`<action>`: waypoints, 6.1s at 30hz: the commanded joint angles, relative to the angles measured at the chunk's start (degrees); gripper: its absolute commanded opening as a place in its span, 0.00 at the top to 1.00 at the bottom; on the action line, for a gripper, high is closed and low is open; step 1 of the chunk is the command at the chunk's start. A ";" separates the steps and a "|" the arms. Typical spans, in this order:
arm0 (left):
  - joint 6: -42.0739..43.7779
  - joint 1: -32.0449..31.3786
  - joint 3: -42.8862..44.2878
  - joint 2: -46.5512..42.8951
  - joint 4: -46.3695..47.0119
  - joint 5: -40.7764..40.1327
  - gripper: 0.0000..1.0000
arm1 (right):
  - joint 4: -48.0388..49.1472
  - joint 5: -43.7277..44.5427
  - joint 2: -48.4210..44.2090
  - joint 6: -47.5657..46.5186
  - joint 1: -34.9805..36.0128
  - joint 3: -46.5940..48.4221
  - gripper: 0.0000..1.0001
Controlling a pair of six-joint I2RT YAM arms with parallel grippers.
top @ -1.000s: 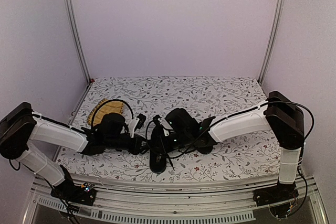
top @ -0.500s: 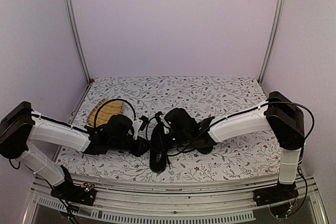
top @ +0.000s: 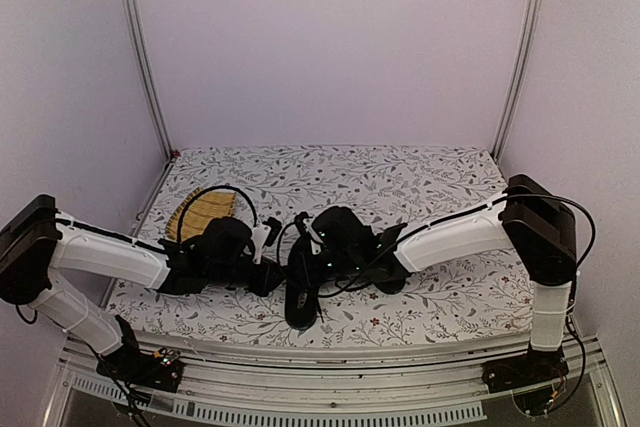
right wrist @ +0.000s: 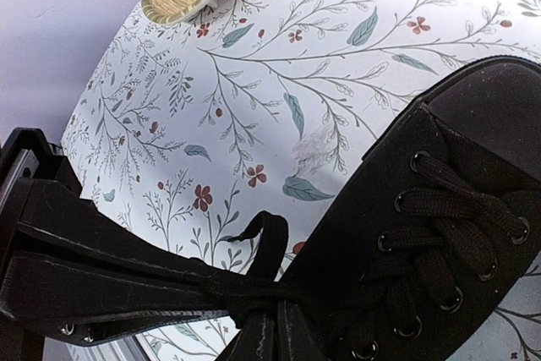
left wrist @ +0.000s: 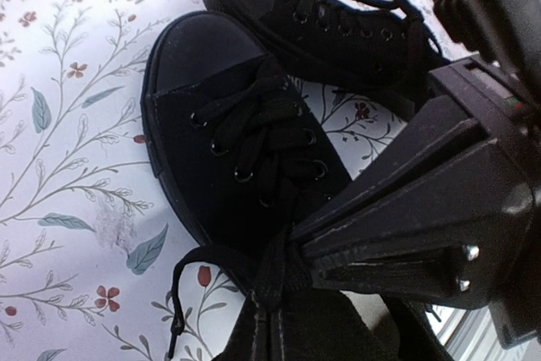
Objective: Tie the shoes
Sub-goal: Cross the half-tied shoelace with the shoelace loop.
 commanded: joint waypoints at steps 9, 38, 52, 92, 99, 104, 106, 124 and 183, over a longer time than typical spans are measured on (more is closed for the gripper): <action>-0.17 -0.66 -0.74 -1.06 2.29 1.26 1.00 | 0.08 0.90 2.77 -1.07 -0.36 1.45 0.98; 2.12 12.51 1.28 1.69 3.24 21.69 0.56 | 2.96 -0.20 -2.14 0.30 -0.20 -6.31 0.98; 8.82 16.24 6.84 8.26 6.01 31.51 0.57 | 4.46 -1.44 -5.22 1.00 0.16 -10.46 0.98; 0.22 11.75 0.98 5.85 18.03 35.82 1.00 | 5.25 -7.00 -8.87 -0.59 0.58 -14.63 0.98; -4.78 8.69 -3.40 3.53 23.11 31.07 1.00 | 5.51 -9.17 -10.04 -0.74 1.50 -16.23 0.98; -6.92 6.34 -5.82 1.24 23.60 25.68 1.00 | 5.93 -8.13 -11.56 0.68 1.84 -17.83 0.98; -7.39 6.32 -6.43 0.55 23.34 24.46 1.00 | 6.03 -7.64 -12.07 1.13 1.80 -18.10 0.98; -9.86 7.58 -8.56 -3.02 19.80 19.65 0.63 | 8.15 -6.24 -11.37 2.22 1.79 -15.79 0.98; 0.21 14.99 3.57 2.86 7.48 33.56 1.00 | 5.24 -4.84 -8.98 0.48 0.08 -7.96 0.98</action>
